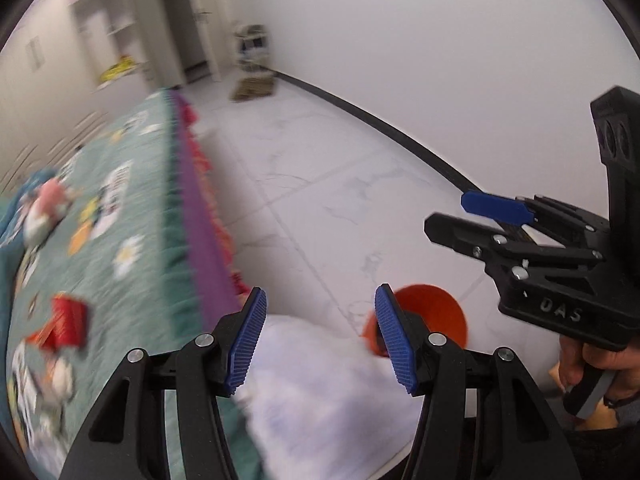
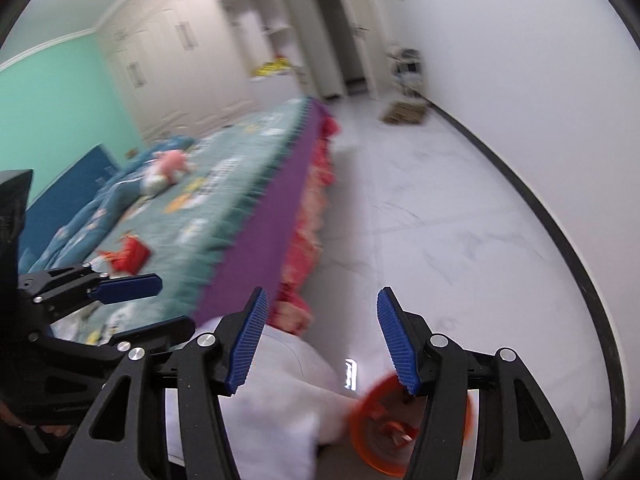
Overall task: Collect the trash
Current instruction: 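Bring both open tools back above the bed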
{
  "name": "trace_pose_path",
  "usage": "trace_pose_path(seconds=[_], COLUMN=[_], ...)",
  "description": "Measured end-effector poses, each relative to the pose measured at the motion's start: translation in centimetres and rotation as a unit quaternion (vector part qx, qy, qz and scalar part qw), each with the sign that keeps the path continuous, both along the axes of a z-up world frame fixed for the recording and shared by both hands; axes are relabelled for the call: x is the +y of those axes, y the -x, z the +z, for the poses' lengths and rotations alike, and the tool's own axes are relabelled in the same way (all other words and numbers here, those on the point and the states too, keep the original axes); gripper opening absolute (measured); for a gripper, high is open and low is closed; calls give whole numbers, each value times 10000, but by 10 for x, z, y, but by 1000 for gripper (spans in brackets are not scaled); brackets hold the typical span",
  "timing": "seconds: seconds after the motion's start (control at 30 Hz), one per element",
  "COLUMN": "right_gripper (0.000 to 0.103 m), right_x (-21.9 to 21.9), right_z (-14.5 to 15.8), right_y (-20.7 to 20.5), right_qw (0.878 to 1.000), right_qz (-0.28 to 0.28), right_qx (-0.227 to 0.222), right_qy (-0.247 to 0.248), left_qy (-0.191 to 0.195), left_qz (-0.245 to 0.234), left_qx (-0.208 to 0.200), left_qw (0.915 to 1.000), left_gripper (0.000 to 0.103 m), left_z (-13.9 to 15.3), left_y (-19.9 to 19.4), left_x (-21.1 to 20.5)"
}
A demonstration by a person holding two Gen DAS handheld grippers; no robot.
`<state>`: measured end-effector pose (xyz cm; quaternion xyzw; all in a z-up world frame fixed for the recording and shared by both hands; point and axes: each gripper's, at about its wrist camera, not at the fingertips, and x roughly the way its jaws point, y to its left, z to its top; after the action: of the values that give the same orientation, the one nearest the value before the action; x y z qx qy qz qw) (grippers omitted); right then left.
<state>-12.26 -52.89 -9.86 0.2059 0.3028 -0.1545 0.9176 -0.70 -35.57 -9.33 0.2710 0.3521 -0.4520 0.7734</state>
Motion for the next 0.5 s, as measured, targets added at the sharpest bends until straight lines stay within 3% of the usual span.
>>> trace_pose_path(seconds=[0.17,0.27,0.3,0.4,0.5], right_gripper=[58,58,58,58,58], right_x=[58,105,121,169,214], right_z=[24,38,43,54,62], right_y=[-48,-81,-92,-125,-150], right_qw=[9954,9861,9818,9671,9534], right_qz=[944,1632,1864,2494,2953], right_qx=[-118,-205,-254,-320,-367], right_qy=[131,242,277,395,491], left_qy=[387,567,630,762,812], left_qz=[862,1524,1820,2412,3091], left_qx=[-225,-343,-429,-486,-476], left_qw=[9953,9861,9803,9663,9464], left_gripper=[58,64,70,71,71], left_z=[26,39,43,51,52], left_y=[-23,-39,-44,-56,-65], left_x=[64,111,132,176,227])
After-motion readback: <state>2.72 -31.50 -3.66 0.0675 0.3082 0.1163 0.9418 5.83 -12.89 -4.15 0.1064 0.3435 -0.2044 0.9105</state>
